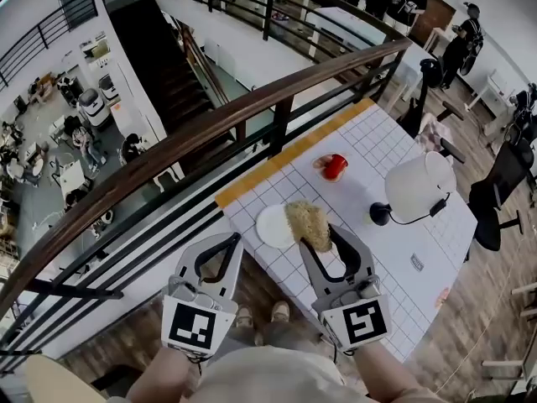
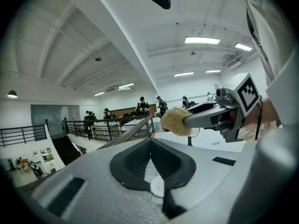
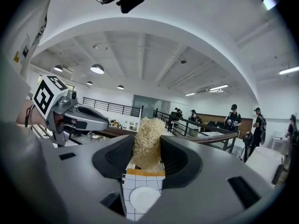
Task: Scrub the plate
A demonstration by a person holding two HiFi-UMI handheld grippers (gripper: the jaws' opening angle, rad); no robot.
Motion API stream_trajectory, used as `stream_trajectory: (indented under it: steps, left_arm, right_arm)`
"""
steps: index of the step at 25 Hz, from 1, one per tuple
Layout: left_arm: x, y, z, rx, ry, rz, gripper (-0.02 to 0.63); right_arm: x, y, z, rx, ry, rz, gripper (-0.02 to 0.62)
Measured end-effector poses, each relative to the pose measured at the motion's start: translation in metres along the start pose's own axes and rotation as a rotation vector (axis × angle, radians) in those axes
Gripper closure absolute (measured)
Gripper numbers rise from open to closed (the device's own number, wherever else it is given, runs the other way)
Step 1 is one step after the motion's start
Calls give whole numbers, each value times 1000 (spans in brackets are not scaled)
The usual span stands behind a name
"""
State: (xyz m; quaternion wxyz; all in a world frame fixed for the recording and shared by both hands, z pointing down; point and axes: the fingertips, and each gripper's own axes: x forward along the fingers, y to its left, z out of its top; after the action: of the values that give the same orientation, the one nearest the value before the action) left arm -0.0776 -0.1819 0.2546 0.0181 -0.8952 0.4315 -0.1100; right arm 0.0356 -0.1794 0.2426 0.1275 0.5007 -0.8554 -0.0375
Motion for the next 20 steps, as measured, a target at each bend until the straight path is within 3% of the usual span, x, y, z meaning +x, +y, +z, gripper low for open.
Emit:
stream_trajectory:
  steps: [5, 11, 20]
  left_arm:
    - [25, -5, -15, -10, 54, -23, 592]
    - [87, -10, -83, 29, 119, -64, 592]
    - [136, -17, -184, -39, 248, -112, 592]
  right_arm:
    - [23, -9, -21, 15, 67, 28, 419]
    - [67, -30, -72, 53, 76, 37, 419]
    - [119, -29, -152, 86, 172, 61, 419]
